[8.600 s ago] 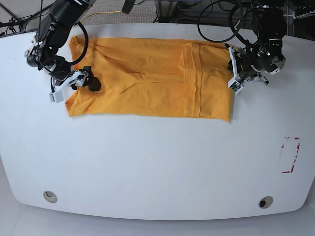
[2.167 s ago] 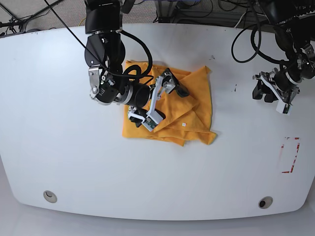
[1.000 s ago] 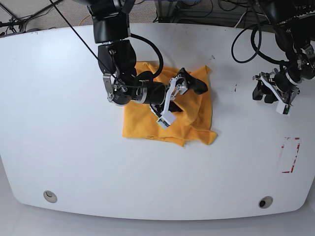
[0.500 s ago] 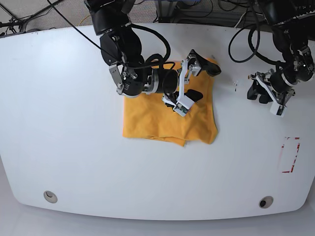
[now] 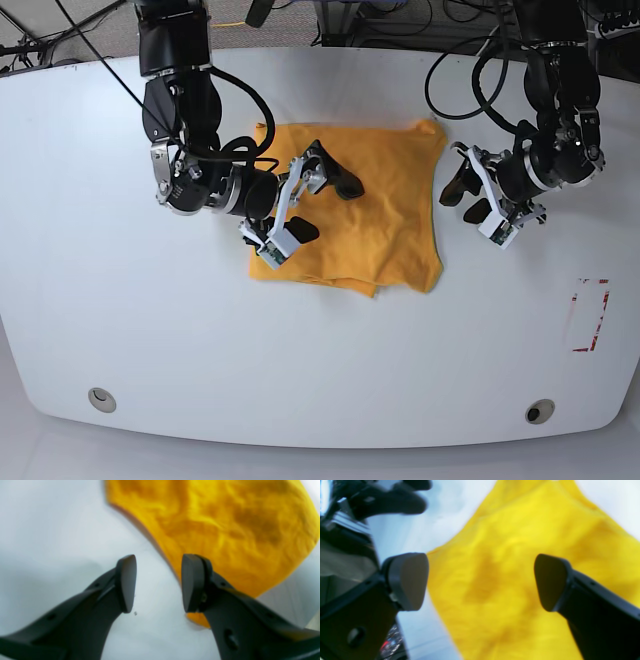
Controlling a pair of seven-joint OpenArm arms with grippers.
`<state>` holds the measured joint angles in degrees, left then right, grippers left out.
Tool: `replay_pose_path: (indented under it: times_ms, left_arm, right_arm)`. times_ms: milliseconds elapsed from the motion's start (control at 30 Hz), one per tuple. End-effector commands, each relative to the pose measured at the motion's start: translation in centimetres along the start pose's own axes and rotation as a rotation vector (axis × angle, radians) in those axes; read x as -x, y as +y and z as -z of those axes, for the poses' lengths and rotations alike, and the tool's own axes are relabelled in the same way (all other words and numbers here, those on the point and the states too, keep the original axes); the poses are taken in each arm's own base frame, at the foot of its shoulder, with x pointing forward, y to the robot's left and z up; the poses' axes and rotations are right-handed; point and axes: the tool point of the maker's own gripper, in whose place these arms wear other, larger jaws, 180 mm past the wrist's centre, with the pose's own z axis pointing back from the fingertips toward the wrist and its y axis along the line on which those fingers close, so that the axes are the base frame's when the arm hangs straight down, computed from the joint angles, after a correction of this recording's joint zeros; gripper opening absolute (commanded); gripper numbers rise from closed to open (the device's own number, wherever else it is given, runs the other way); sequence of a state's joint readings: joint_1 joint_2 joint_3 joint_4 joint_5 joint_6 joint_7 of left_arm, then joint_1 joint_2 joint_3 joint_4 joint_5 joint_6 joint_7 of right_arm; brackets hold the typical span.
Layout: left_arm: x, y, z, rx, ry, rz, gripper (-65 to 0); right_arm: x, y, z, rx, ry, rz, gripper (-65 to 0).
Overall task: Fold the T-shirt properly
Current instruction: 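Grasp the folded shirt's edges with both grippers, then lift and rotate the shirt with both grippers, then release right gripper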
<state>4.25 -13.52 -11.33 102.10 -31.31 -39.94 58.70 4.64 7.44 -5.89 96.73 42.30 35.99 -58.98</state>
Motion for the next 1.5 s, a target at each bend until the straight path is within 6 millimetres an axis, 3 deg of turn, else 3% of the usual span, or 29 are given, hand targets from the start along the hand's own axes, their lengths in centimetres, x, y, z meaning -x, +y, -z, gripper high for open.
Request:
replay_pose_path:
  times_ms: [0,167,233,300,400,467,700,767,1033,1133,1300,1467]
  left_arm:
    - [-2.5,-1.4,-0.1,0.019,-0.075,0.040,-38.2]
    - [-3.5,-4.3,1.3,0.061,-0.084,0.072,-38.3]
    - [-3.2,-5.0,2.1,0.057,-0.054,0.095,-38.5]
    - [-3.1,-6.4,3.3,0.058,-0.027,0.119,-43.9]
    - [-3.1,-8.1,4.5,0.054,-0.002,0.132,-53.5]
    - [-3.1,-8.9,5.2,0.038,0.020,0.149,-53.9]
    - [-2.7,-10.5,6.1,0.041,0.067,0.211,-53.9]
    - [-1.7,-11.4,6.1,0.060,0.091,0.215,-53.9]
    - [2.7,-11.6,8.0,0.113,0.212,0.153,-53.9]
    - [4.2,-11.2,8.2,0.121,0.250,0.146,-53.9]
    - [4.3,-9.6,8.0,0.102,0.240,0.178,-53.7]
    - [4.3,-6.9,7.3,0.057,0.261,0.224,-53.6]
  right_arm:
    - [-2.7,-2.5,-1.5,0.048,-0.062,-0.026,-11.9]
    - [-3.7,-7.3,-3.5,0.138,-0.050,-0.012,-44.9]
    - [-3.7,-8.7,-3.6,0.152,-0.035,0.011,-53.9]
    - [-4.0,-10.1,-3.6,0.164,-0.037,0.036,-58.7]
    - [-4.0,-11.9,-3.8,0.199,-0.031,0.044,-57.1]
    - [-3.8,-13.1,-3.6,0.240,-0.007,0.031,-57.2]
    - [-3.1,-14.5,-1.8,0.312,0.041,-0.019,-57.4]
    - [-2.5,-14.7,-1.4,0.319,0.059,-0.063,-57.5]
    - [-0.2,-16.1,0.2,0.358,0.053,-0.070,-57.5]
    - [1.6,-16.0,0.2,0.359,0.080,-0.048,-57.5]
    - [4.8,-15.8,-0.7,0.365,0.126,-0.024,-57.7]
    - [7.7,-12.8,-1.1,0.347,0.140,-0.039,-57.7]
